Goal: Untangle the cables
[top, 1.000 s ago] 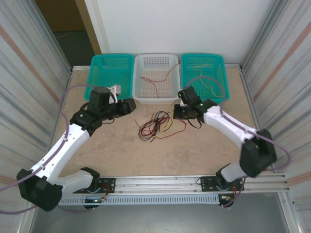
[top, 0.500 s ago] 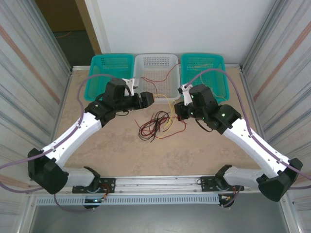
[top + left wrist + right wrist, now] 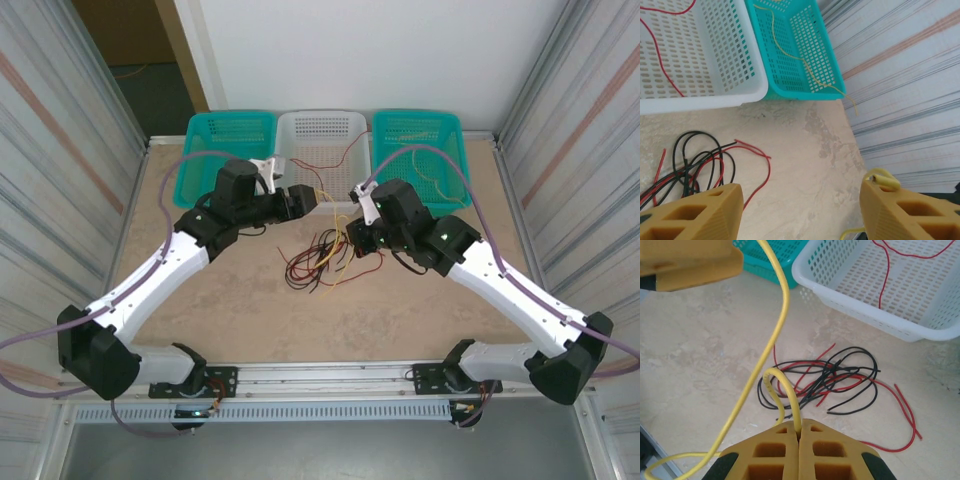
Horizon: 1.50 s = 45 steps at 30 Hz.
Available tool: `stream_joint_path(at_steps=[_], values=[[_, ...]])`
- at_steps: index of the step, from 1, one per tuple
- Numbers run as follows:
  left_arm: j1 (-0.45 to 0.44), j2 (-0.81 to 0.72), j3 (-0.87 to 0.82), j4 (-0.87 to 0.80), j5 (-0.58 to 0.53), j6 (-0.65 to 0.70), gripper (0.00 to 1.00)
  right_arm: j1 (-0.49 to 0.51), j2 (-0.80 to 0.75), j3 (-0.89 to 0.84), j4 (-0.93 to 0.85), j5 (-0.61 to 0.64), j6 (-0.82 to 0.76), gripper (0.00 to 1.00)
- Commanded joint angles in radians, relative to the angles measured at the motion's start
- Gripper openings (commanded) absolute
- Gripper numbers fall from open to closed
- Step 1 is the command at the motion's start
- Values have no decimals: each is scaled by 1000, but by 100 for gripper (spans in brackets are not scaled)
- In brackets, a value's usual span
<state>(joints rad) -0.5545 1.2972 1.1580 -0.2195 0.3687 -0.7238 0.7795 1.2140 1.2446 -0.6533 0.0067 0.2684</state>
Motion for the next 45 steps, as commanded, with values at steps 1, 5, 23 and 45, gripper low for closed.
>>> stream_joint_path(at_steps=[1,5,23,45], values=[[44,-37,-55,130,69,-109,66,1,22,27,-15,33,-7,0],[79,-62,-104,201,101,-175,70,-19,63,30,-32,37,26,0],[96,23,-112,159,172,-191,54,-2,83,27,8,5,51,0],[85,34,-132,132,253,-165,34,-29,82,38,14,-4,60,0]])
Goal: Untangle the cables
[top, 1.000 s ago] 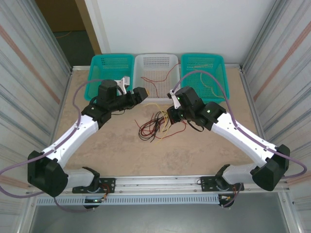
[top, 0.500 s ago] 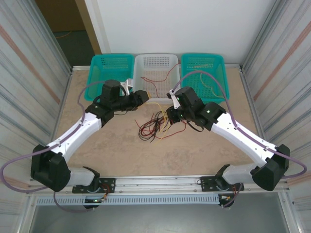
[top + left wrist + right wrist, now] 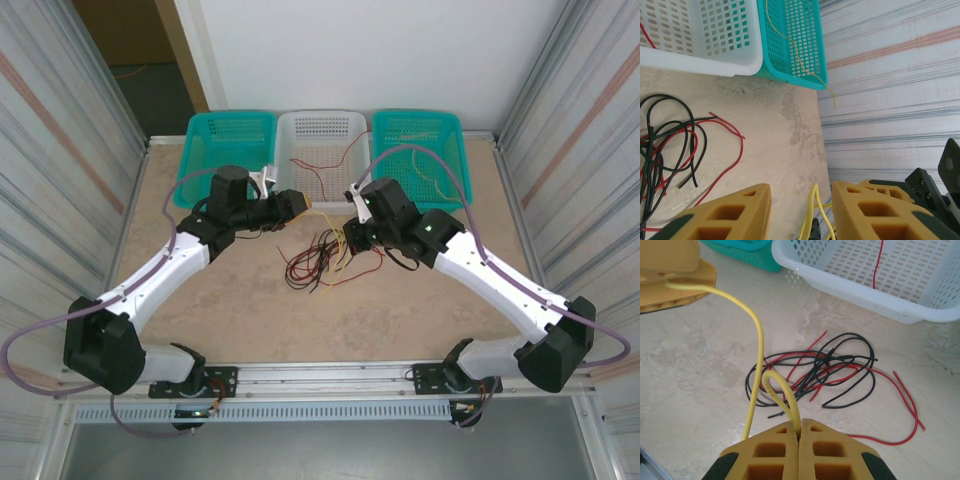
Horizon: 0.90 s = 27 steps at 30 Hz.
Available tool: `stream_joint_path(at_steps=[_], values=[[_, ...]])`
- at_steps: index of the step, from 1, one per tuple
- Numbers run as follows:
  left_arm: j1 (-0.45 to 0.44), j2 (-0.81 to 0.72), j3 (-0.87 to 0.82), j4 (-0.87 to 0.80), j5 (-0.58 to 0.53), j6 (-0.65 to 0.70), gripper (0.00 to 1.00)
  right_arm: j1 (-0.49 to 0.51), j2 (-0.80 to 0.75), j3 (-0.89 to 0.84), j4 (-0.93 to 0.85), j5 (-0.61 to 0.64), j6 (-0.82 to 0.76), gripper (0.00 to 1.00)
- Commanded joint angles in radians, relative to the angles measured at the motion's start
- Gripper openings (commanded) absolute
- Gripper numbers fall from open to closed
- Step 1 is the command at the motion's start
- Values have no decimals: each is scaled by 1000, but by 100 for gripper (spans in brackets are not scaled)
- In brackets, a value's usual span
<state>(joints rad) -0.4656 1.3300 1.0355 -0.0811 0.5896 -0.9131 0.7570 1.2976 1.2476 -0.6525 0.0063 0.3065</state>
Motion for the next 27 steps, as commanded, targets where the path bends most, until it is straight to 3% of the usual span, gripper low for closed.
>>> stream_joint_path(at_steps=[1,11,27], values=[[-4,0,-11,-7,29,28,31,-7,-1,33,13,-5,22,0],[7,-23,-16,-28,-1,50,0,-41,-18,29,14,-6,44,0],[31,-229,-161,34,-129,33,0,-455,10,111,43,73,139,0]])
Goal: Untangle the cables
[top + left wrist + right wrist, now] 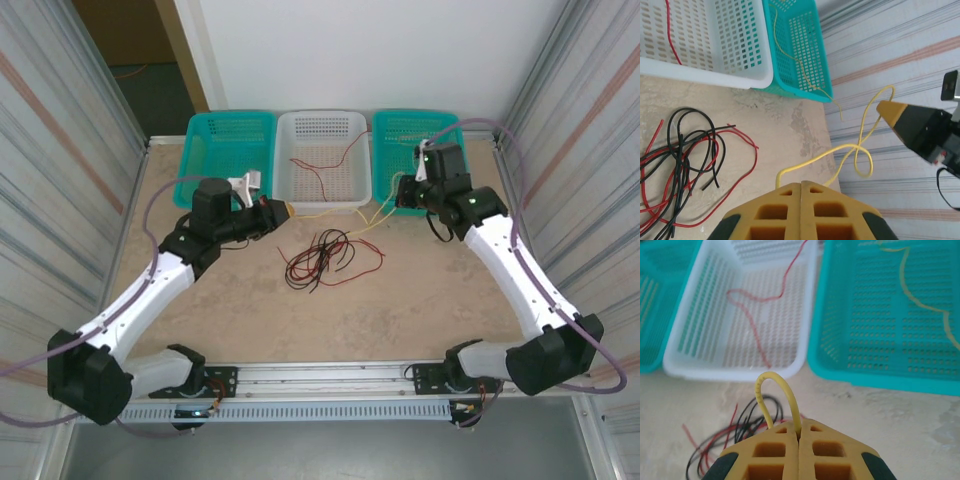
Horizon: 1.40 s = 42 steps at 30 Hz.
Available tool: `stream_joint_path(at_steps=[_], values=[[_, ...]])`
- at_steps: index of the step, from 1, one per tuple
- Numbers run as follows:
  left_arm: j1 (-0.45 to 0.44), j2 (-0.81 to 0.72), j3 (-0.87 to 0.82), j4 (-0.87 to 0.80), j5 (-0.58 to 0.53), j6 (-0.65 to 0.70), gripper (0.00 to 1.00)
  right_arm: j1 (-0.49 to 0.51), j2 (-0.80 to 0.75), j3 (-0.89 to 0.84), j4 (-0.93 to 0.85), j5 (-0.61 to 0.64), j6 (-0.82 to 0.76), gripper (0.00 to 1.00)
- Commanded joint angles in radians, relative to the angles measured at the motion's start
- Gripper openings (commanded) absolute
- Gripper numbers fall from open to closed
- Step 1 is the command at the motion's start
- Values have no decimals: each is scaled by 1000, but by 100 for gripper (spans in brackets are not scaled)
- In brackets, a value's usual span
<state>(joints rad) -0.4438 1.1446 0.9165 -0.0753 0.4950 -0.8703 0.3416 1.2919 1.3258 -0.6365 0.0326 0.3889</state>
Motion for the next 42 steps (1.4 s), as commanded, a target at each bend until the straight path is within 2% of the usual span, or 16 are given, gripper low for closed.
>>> stream_joint_path(at_steps=[1,6,10,16,17,19,23,28,31,36,42], values=[[8,-53,-57,38,-34,-19,0,-58,18,37,30,48,68,0],[7,-108,-143,68,-40,-51,0,-147,44,63,47,35,131,0],[-9,-153,-183,57,-63,-49,0,-207,87,98,64,-29,160,0],[-136,-72,-123,13,-88,9,0,-238,193,204,93,-121,162,0],[-150,-44,-105,1,-91,10,8,-245,215,227,93,-139,158,0],[-159,-7,-85,-9,-95,1,30,-265,261,270,96,-190,140,0],[-159,3,-67,-9,-110,6,42,-325,382,387,56,-333,58,0],[-155,1,-20,-113,-141,71,50,-379,535,537,-72,-318,-68,0],[-144,-7,-19,-142,-145,77,50,-412,615,613,-112,-286,-86,0],[-114,-27,-28,-165,-142,75,50,-422,807,814,-279,-207,-172,0],[-88,-24,-19,-190,-137,85,50,-449,962,932,-340,-149,-149,1]])
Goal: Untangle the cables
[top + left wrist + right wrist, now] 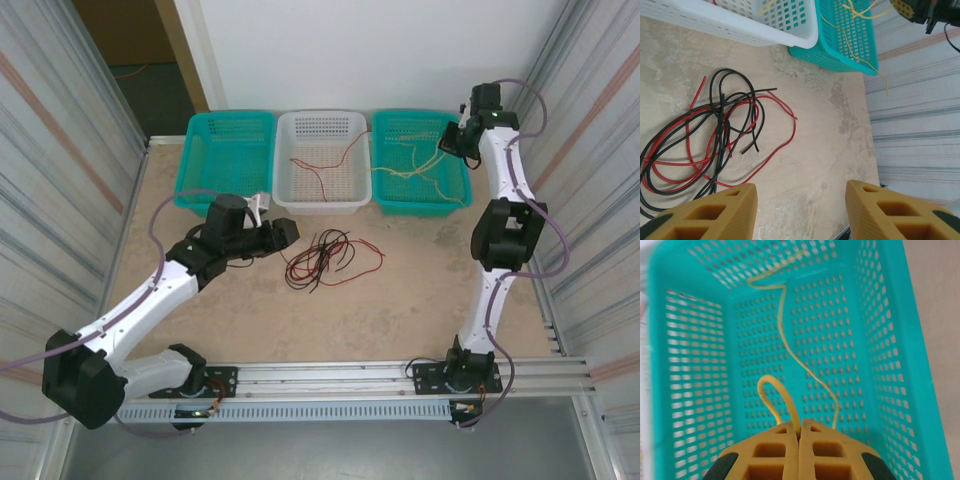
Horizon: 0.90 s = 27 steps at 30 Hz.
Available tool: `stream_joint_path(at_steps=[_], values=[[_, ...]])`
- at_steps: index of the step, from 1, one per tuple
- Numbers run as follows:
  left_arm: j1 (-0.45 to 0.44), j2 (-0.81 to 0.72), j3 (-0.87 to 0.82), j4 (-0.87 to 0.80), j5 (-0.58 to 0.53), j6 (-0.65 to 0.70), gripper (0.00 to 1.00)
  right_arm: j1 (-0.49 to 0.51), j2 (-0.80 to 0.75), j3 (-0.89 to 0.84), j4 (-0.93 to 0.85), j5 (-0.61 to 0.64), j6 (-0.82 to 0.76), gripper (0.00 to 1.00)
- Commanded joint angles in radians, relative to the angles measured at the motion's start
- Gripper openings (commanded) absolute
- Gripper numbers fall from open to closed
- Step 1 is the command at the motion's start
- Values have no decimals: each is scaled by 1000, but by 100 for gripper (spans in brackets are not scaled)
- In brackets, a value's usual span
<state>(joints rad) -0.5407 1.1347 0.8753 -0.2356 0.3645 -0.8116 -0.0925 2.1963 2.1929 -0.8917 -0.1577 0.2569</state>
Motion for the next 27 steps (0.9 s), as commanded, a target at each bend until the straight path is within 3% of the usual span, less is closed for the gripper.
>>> stream_joint_path(at_steps=[1,9,10,13,14,23,27], values=[[10,-10,26,-35,-5,26,50,-15,84,100,-95,52,-13,1],[12,2,57,-114,-21,60,49,-39,279,393,-139,90,58,6],[13,0,57,-123,-26,65,50,-46,293,408,-139,85,75,12],[21,-5,48,-133,-33,67,54,-65,302,390,-101,-28,105,63],[22,-5,44,-131,-33,65,57,-65,290,365,-81,-62,106,66],[27,28,81,-122,-55,69,65,-45,16,73,99,-144,139,65],[27,29,106,-142,-79,83,64,28,-92,-48,108,-112,85,61]])
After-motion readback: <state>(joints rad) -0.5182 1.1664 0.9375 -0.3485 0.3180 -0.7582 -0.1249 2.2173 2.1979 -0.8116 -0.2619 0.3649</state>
